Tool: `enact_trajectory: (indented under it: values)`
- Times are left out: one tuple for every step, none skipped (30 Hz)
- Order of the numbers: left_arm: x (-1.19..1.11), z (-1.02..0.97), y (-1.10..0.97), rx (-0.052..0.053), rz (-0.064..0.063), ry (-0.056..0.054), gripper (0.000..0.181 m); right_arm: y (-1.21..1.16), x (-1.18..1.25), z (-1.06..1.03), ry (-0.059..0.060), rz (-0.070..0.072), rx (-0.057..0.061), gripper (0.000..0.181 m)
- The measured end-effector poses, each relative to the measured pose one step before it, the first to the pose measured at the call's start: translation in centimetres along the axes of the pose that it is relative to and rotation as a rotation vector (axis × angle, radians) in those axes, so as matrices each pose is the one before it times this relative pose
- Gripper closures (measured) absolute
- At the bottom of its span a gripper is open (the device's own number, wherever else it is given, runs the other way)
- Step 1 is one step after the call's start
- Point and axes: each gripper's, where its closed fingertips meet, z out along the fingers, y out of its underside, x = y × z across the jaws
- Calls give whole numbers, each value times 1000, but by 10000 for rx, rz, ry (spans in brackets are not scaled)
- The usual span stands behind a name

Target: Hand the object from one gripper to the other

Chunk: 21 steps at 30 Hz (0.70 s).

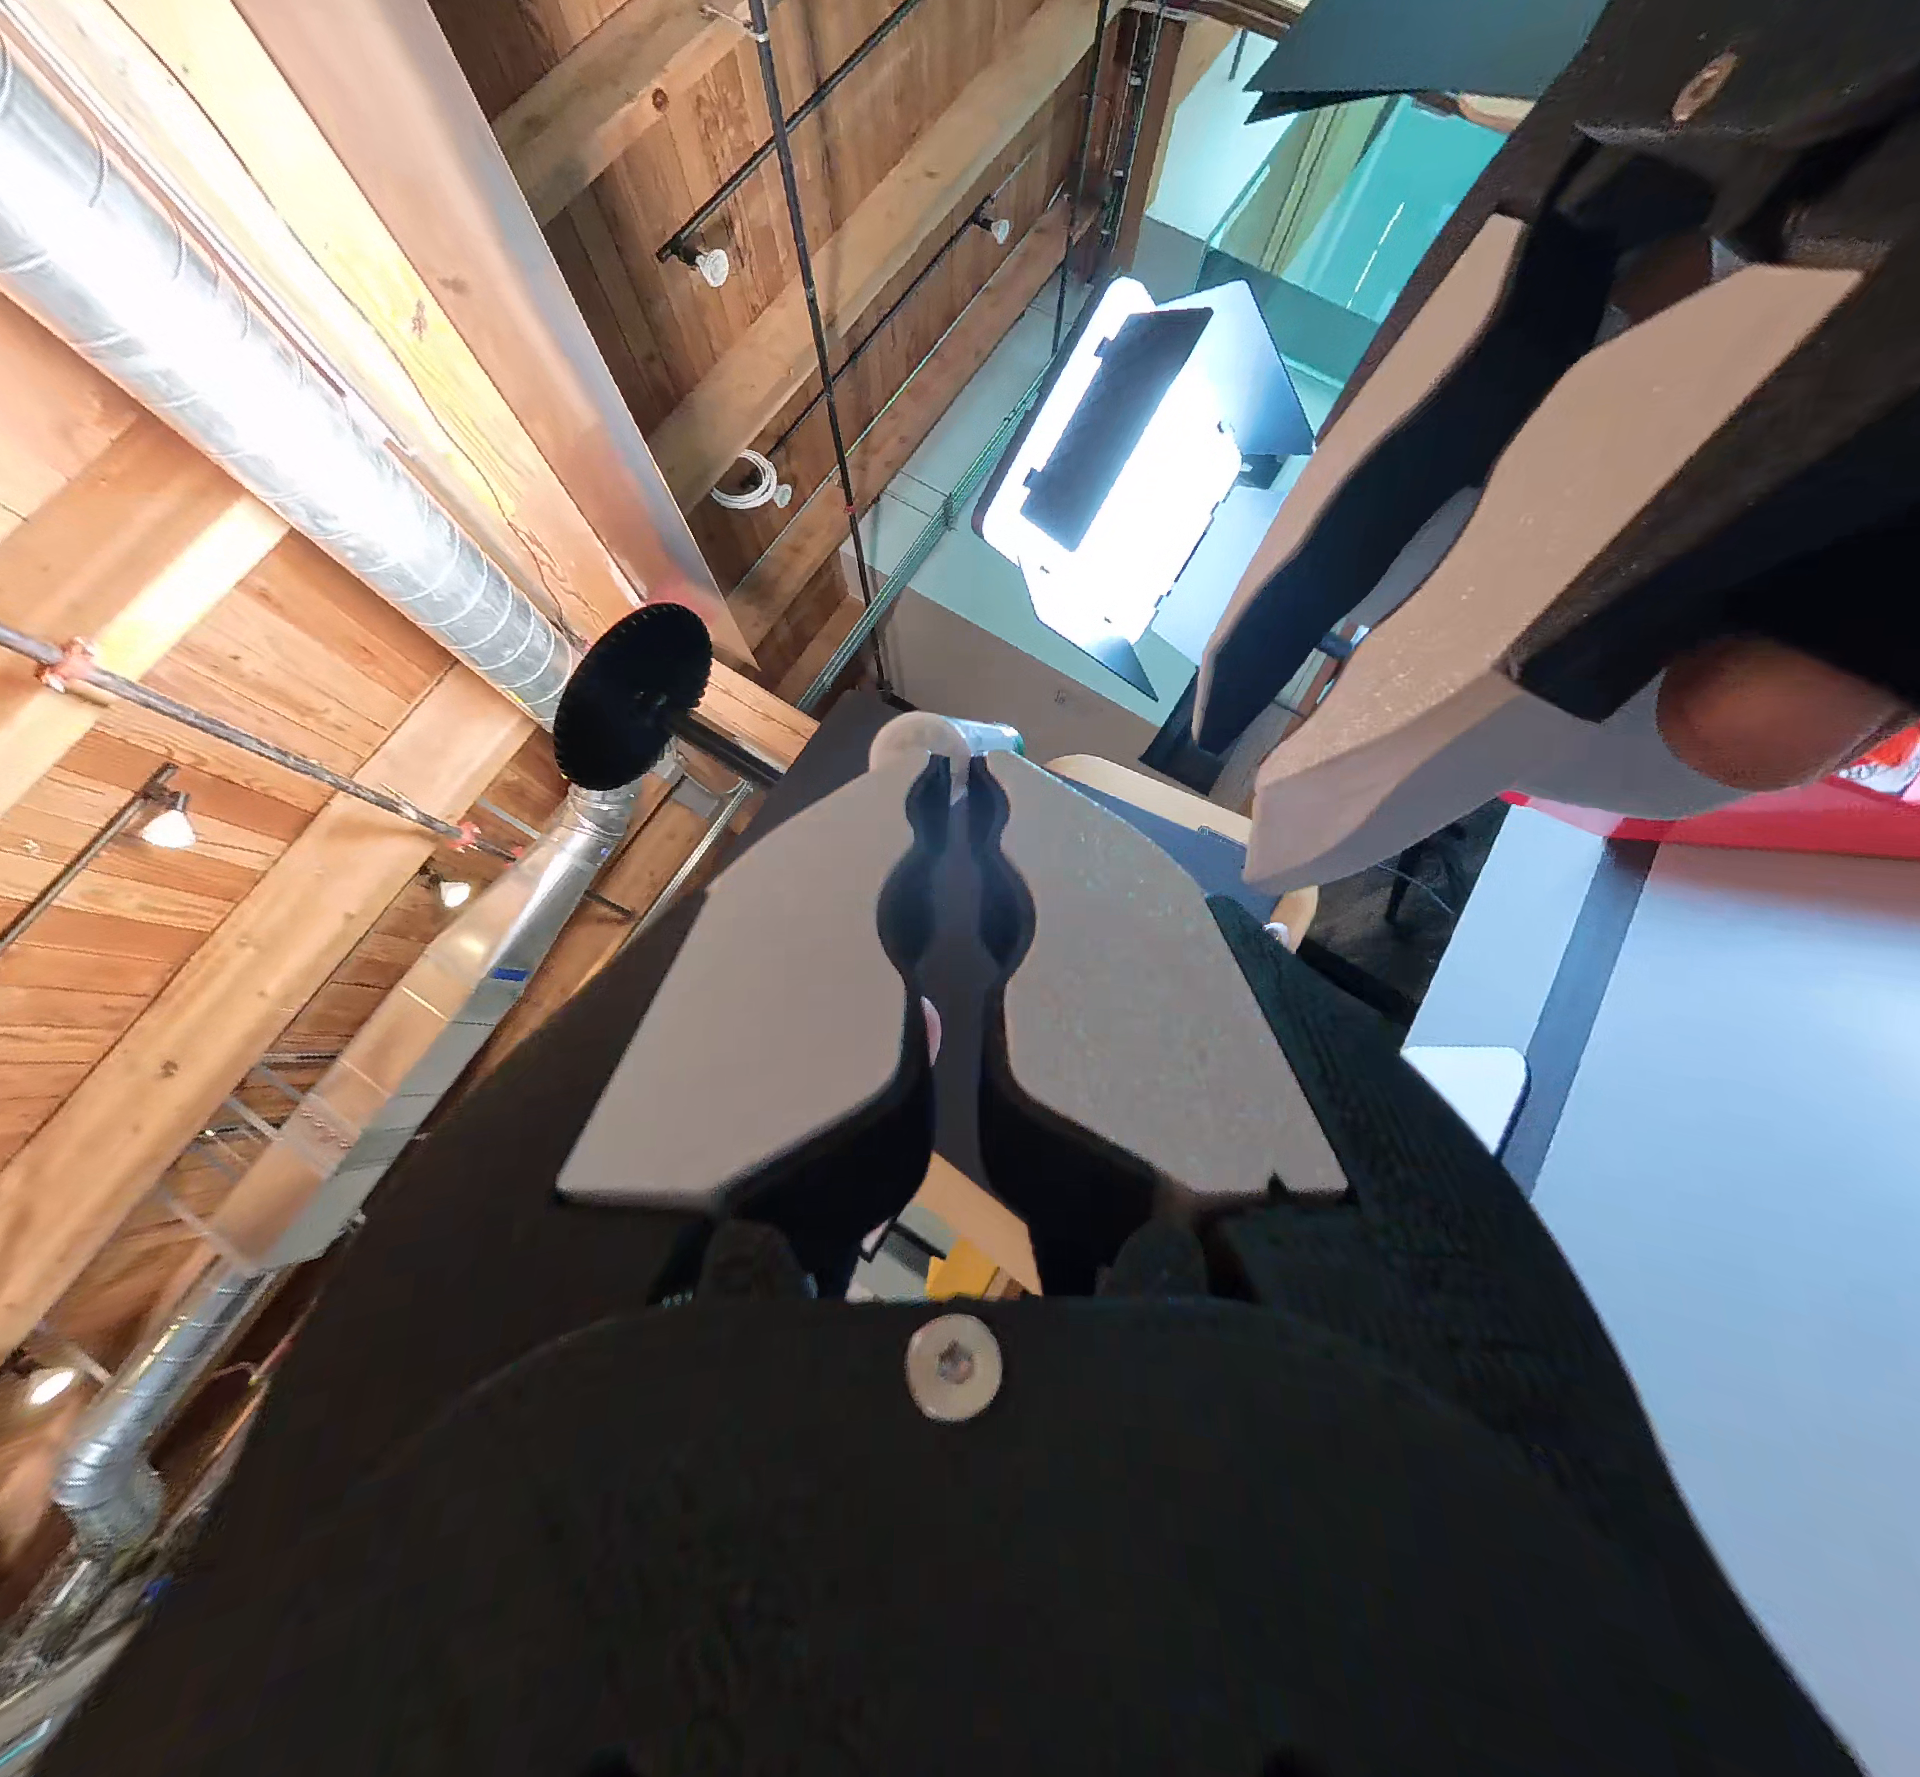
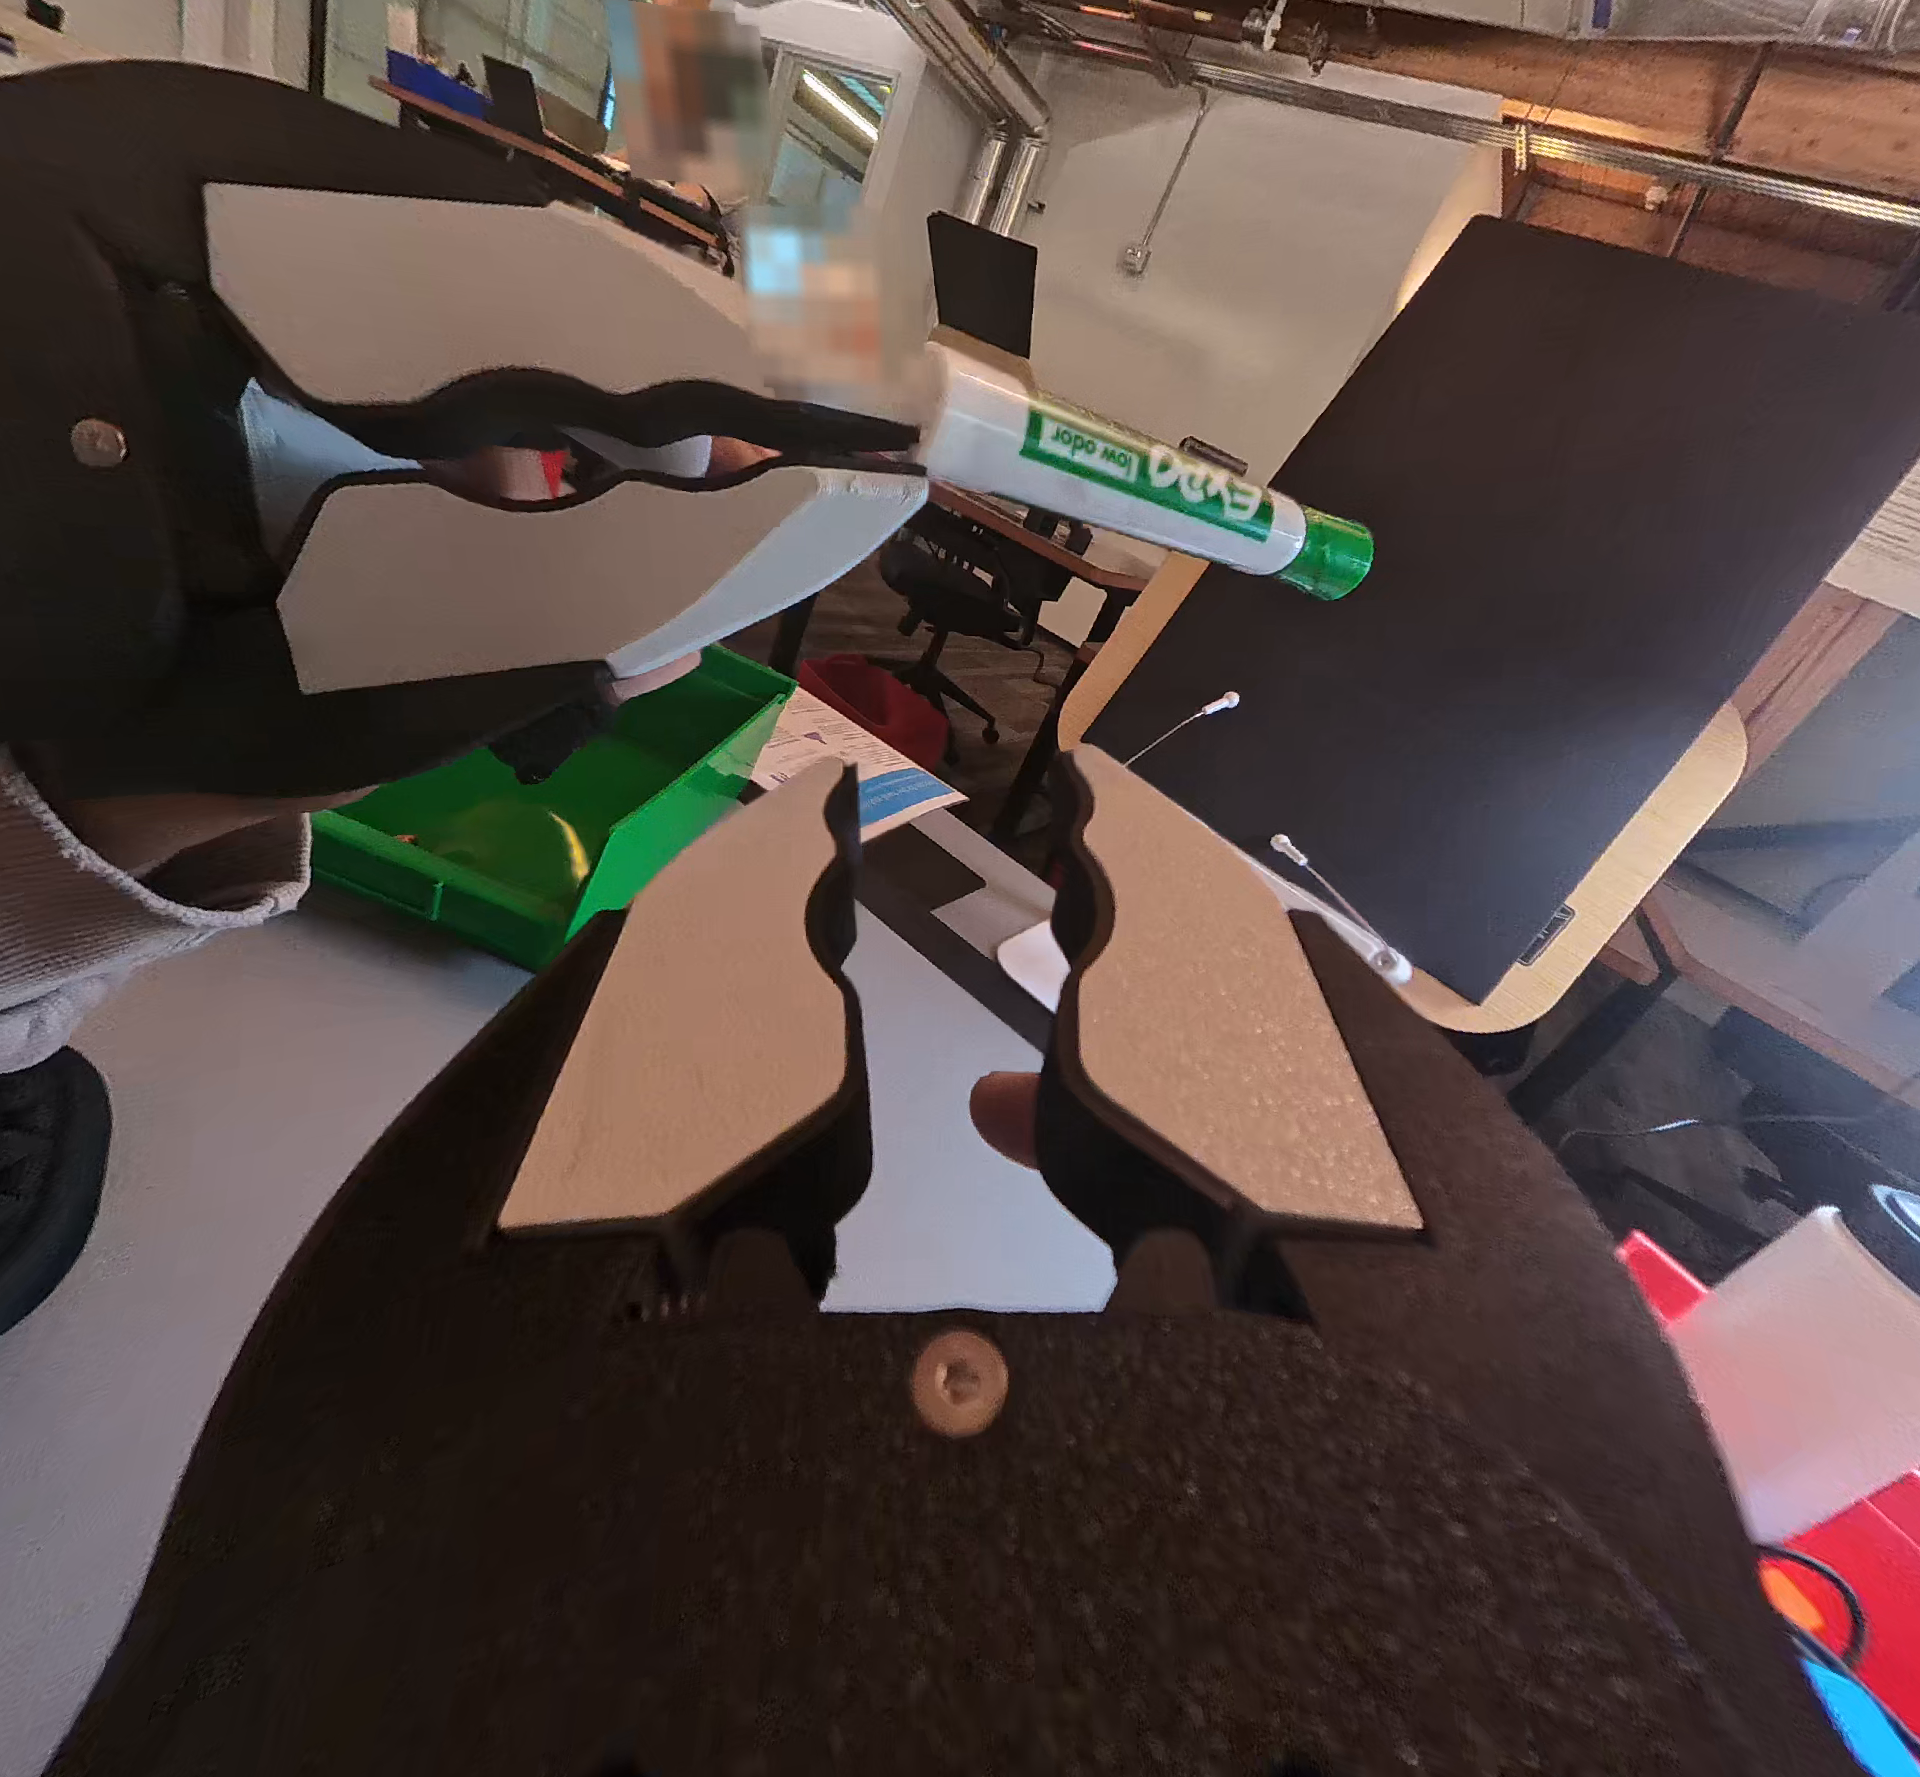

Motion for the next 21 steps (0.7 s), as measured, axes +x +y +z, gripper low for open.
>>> enact_trajectory:
  values:
    - [64,2,-74,2,59,13,177,44,58,44,-50,117,1,147]
    - [18,-11,-71,26,-27,26,177,29,162,38,1,21,18,146]
    - [-39,-25,-51,38,-94,28,177,-56,303,12,71,-75,79,145]
    - [-74,-31,-19,40,-143,34,177,-227,344,-41,69,-167,190,144]
    - [-84,-18,5,47,-216,69,177,-339,446,-114,98,-233,273,143]
    - [-6,-2,20,67,-371,180,178,-365,581,-133,121,-323,266,142]
    - [63,61,71,64,-678,339,177,-536,407,-184,-63,-435,385,142]
    - [15,56,104,72,-951,407,177,-637,212,-267,-254,-529,488,142]
    - [34,92,125,73,-1099,525,177,-605,24,-376,-403,-711,497,141]
    - [175,127,298,-70,-1188,711,177,-352,-229,-467,-543,-943,362,141]
    - [244,69,270,-38,-1074,740,177,76,-223,-487,-485,-1016,111,141]
    - [212,-12,166,82,-822,604,177,399,46,-471,-276,-747,-61,140]
    - [298,50,336,-44,-595,560,177,601,-138,-371,-426,-315,-184,140]
    - [457,148,506,-203,-436,583,177,802,-101,-253,-423,94,-331,140]
    - [546,225,492,-194,-324,547,177,898,-218,-141,-462,241,-400,140]
    - [584,317,545,-237,-289,500,177,942,-531,-20,-585,251,-437,139]
    - [586,392,586,-262,-151,426,177,892,-502,150,-443,265,-416,138]
    - [518,475,642,-304,-55,320,177,715,-737,312,-488,232,-295,136]
    - [429,525,666,-326,69,187,177,653,-884,489,-524,265,-272,136]
    - [386,553,605,-307,125,125,177,675,-1017,642,-564,239,-309,136]
    - [382,506,469,-235,83,135,177,686,-813,720,-402,82,-288,145]
